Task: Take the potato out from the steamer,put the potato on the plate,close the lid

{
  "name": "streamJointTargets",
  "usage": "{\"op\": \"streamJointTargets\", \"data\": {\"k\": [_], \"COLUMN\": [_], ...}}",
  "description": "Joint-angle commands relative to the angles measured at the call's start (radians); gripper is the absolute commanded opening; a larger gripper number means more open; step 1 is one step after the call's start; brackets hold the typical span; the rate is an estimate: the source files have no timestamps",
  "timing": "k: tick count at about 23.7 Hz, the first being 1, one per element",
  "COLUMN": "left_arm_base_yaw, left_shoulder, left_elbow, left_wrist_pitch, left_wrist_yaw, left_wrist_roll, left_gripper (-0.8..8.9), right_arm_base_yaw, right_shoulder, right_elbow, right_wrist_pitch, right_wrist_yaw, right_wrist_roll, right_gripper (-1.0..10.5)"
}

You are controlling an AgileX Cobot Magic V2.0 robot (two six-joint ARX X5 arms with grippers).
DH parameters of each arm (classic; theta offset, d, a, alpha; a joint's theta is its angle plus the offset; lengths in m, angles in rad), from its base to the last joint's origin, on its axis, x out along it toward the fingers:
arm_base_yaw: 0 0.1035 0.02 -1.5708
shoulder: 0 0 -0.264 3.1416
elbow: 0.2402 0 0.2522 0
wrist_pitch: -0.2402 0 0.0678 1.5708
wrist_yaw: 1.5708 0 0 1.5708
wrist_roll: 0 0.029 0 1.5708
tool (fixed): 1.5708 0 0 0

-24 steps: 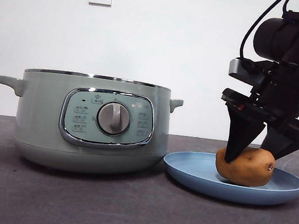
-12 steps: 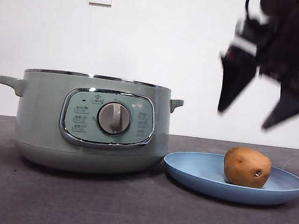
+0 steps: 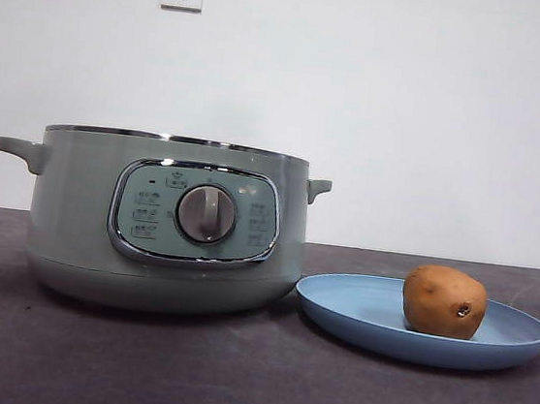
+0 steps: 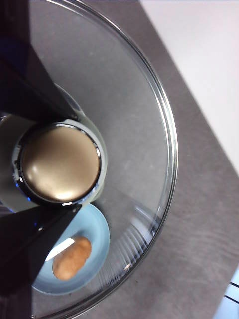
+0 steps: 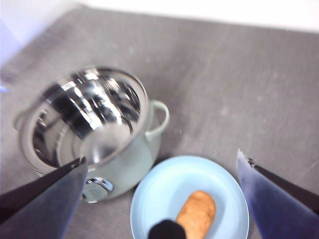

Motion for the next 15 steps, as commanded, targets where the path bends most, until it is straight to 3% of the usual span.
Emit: {"op": "streamJointTargets", "data": {"k": [1,15], "left_arm_base_yaw": [0.008,0.04], "left_shoulder": [-0.01,-0.011], "left_elbow": [-0.064,-0.397], "left_wrist_pitch": [0.11,0.352], "left_wrist_yaw": [0.005,0.01], "left_wrist_roll": [0.006,-0.029], "left_gripper": [-0.09,-0.09], "right_arm_base_yaw": [0.001,0.0], "right_shoulder": [-0.029,-0.033], "right_elbow": [0.0,0.0], "right_wrist_pitch": [0.0,-0.045], "right_wrist_yaw": [0.004,0.035], "right_wrist_roll": [0.013,0.013], "right_gripper": [5.0,5.0]}}
